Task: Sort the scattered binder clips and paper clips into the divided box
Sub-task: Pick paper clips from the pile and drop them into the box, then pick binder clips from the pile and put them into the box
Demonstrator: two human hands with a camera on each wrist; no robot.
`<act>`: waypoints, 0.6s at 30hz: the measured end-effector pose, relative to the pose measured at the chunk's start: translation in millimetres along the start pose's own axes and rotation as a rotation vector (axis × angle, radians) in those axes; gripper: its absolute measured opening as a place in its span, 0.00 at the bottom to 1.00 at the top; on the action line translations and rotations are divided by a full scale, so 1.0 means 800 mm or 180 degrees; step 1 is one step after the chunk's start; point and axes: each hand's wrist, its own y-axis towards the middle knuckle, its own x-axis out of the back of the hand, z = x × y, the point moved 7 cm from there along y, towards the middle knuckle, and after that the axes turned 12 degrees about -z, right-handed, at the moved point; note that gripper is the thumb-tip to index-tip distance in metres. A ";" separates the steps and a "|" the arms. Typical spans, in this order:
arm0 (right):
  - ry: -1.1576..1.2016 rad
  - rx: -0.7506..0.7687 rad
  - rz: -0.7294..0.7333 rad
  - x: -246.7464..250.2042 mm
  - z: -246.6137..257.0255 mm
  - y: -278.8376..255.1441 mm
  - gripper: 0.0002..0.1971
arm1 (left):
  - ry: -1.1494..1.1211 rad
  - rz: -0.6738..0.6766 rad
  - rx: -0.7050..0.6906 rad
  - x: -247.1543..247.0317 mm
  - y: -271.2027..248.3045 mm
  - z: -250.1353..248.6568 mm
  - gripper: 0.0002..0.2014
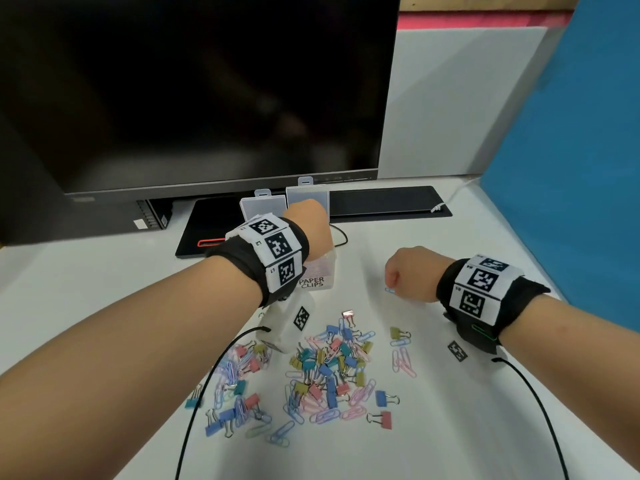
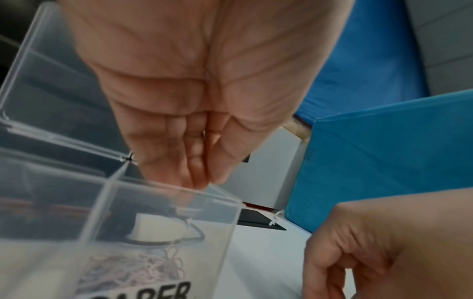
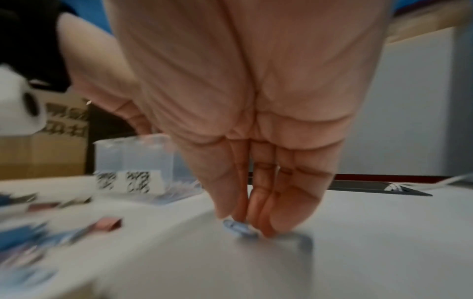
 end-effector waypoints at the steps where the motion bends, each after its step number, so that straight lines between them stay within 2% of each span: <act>1: -0.0043 0.0092 -0.0017 -0.003 0.005 -0.005 0.13 | -0.0140 -0.0213 -0.0083 0.005 -0.003 -0.002 0.12; 3: -0.0067 0.0221 -0.0081 -0.011 0.012 -0.013 0.09 | -0.0513 -0.0518 -0.0354 0.015 -0.020 -0.006 0.11; 5: -0.0119 0.0332 -0.0147 -0.018 0.020 -0.018 0.05 | -0.0849 -0.0611 -0.0791 0.025 -0.051 -0.012 0.08; 7: -0.0146 0.0379 -0.0162 -0.023 0.025 -0.021 0.05 | -0.0903 -0.0319 -0.1228 0.022 -0.085 -0.016 0.07; 9: -0.0082 0.0442 -0.0058 -0.024 0.033 -0.027 0.04 | -0.0687 0.0192 -0.1453 0.007 -0.117 -0.011 0.06; 12: -0.0165 0.0650 0.0174 -0.027 0.049 -0.040 0.02 | -0.0324 0.0853 -0.1338 -0.018 -0.157 0.016 0.05; 15: -0.0284 0.0800 0.0210 -0.032 0.063 -0.056 0.03 | -0.0189 0.0954 -0.1019 -0.030 -0.188 0.042 0.03; 18: -0.0026 0.0860 -0.0033 -0.022 0.074 -0.076 0.04 | -0.0179 0.1008 -0.0825 -0.046 -0.217 0.051 0.10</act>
